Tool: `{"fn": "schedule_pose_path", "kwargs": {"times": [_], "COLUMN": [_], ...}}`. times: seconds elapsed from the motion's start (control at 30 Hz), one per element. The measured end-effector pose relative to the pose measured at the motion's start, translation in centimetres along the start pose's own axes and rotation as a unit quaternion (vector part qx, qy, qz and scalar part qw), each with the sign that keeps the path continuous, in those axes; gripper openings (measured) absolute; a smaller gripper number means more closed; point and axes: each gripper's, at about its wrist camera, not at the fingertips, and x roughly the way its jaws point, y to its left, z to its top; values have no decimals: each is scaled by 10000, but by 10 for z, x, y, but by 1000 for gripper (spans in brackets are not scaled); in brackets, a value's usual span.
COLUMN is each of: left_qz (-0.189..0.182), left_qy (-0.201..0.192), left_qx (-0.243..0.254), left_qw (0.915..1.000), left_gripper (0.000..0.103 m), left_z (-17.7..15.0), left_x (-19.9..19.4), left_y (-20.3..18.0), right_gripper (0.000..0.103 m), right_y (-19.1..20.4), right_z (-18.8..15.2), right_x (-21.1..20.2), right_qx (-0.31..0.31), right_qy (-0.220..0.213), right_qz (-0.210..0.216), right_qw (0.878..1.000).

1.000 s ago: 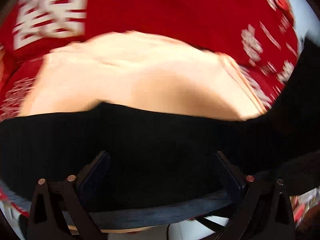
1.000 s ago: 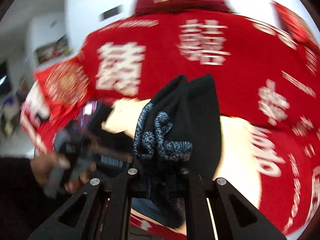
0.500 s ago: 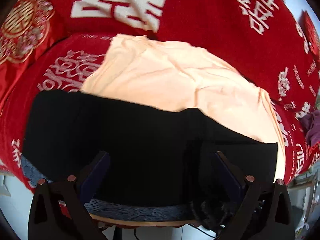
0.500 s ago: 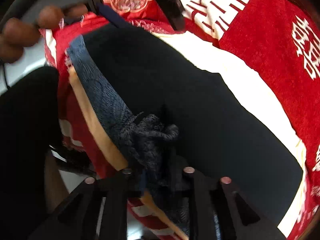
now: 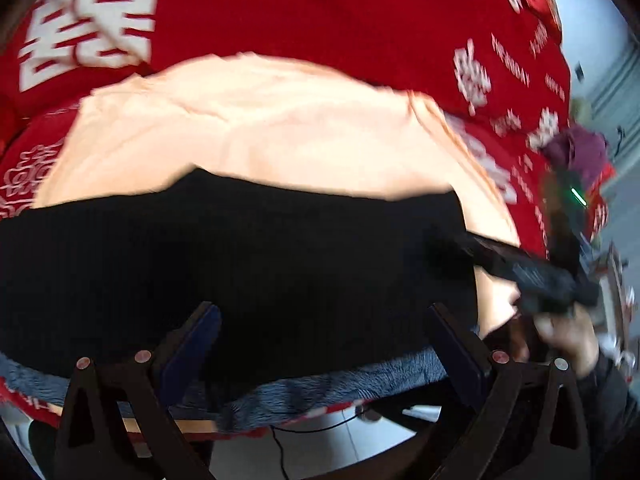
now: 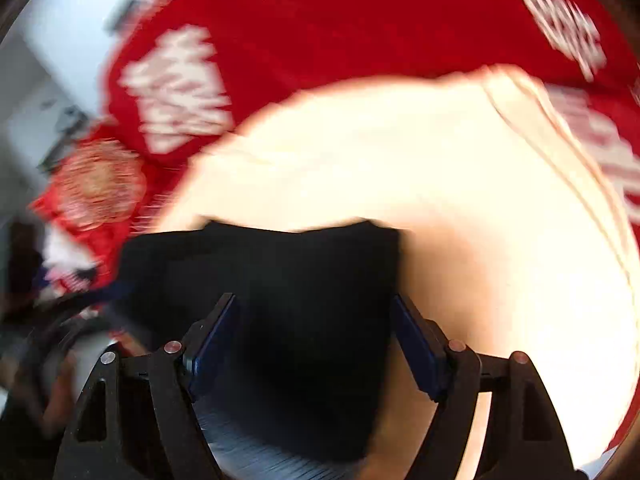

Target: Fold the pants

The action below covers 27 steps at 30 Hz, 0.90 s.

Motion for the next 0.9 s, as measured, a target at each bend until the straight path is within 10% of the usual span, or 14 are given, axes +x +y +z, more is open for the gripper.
{"fn": "schedule_pose_path", "kwargs": {"times": [0.27, 0.4, 0.5, 0.73, 0.9], "left_qz": [102, 72, 54, 76, 63], "left_qy": [489, 457, 447, 382, 338], "left_qx": [-206, -258, -317, -248, -302], "left_qw": [9985, 9986, 9985, 9989, 9990], "left_gripper": [101, 101, 101, 101, 101], "left_z": [-5, 3, 5, -1, -3], "left_x": [47, 48, 45, 44, 40], "left_y": [13, 16, 19, 23, 23], "right_gripper": [80, 80, 80, 81, 81], "right_y": [62, 75, 54, 72, 49], "right_z": [-49, -77, -93, -48, -6], "right_x": [-79, -58, -10, -78, -42], "right_qx": [-1536, -1604, -1265, -1867, -1724], "right_qy": [-711, 100, 991, -419, -416], "right_qz": [490, 1028, 639, 435, 154], "right_qw": [9843, 9816, 9849, 9806, 9840]}}
